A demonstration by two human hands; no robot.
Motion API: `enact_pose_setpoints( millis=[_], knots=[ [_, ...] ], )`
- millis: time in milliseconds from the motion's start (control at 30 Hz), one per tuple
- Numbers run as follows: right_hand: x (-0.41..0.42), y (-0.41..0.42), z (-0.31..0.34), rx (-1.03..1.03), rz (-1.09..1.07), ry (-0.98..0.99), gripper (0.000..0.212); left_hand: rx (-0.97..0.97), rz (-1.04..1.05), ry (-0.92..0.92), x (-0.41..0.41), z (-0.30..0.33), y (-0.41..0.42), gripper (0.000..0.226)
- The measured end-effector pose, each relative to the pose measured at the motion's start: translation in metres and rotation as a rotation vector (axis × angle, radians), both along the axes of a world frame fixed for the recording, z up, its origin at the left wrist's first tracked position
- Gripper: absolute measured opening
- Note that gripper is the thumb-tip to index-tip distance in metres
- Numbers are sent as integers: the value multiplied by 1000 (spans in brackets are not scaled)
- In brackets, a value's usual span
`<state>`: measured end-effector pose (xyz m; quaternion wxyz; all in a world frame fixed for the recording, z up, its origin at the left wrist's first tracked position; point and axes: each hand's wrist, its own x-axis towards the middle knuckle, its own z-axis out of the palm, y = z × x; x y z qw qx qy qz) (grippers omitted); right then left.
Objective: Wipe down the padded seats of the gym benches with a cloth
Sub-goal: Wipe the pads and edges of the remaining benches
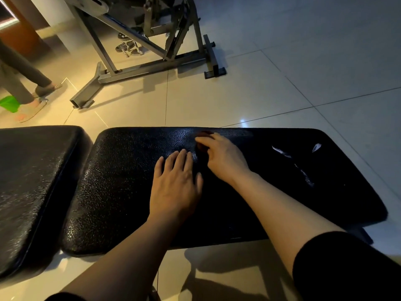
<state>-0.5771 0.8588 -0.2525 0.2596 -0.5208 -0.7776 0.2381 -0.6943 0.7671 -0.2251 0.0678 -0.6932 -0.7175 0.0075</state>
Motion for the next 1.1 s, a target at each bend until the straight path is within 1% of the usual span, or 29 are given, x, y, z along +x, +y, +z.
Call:
enact_pose_setpoints(
  millis=[167,267,367,400,467,533,600,700,767,833,900,967,1067,1100],
  knots=[
    [57,15,-17,-49,-292,-76,58,10,-1,-16,-1,-1,0,62],
    [49,12,-15,-70,-331,-111,58,19,-2,-16,-1,-1,-1,62],
    [12,2,1,-27,-229,-116,65,17,-2,-13,0,0,-1,62],
    [-1,-1,7,-12,-157,-88,63,9,-6,-10,0,0,-1,62],
    [-22,-7,14,21,-5,-36,53,-4,-14,-3,-1,0,-1,61],
    [-25,-4,15,37,48,-8,48,-6,-11,-2,-1,1,-1,61],
    [-10,3,9,16,-11,13,51,-1,-6,1,0,1,-1,62],
    [30,19,-3,-51,-196,-21,55,14,-1,-1,-1,0,-1,62],
    [50,24,-11,-73,-303,-54,48,11,-1,-12,-1,-1,-1,62],
    [49,25,-14,-62,-326,-53,41,9,-6,-20,-2,-1,-1,62],
    [31,21,-10,-55,-297,-58,48,13,-4,-22,-1,-1,0,62],
    [7,14,0,-36,-209,-45,55,17,-4,-13,-1,-3,0,62],
    [-28,1,11,19,29,10,50,5,-4,10,-1,-2,-1,63],
    [-32,0,12,25,77,18,47,3,-6,12,-1,-2,0,63]
  ],
)
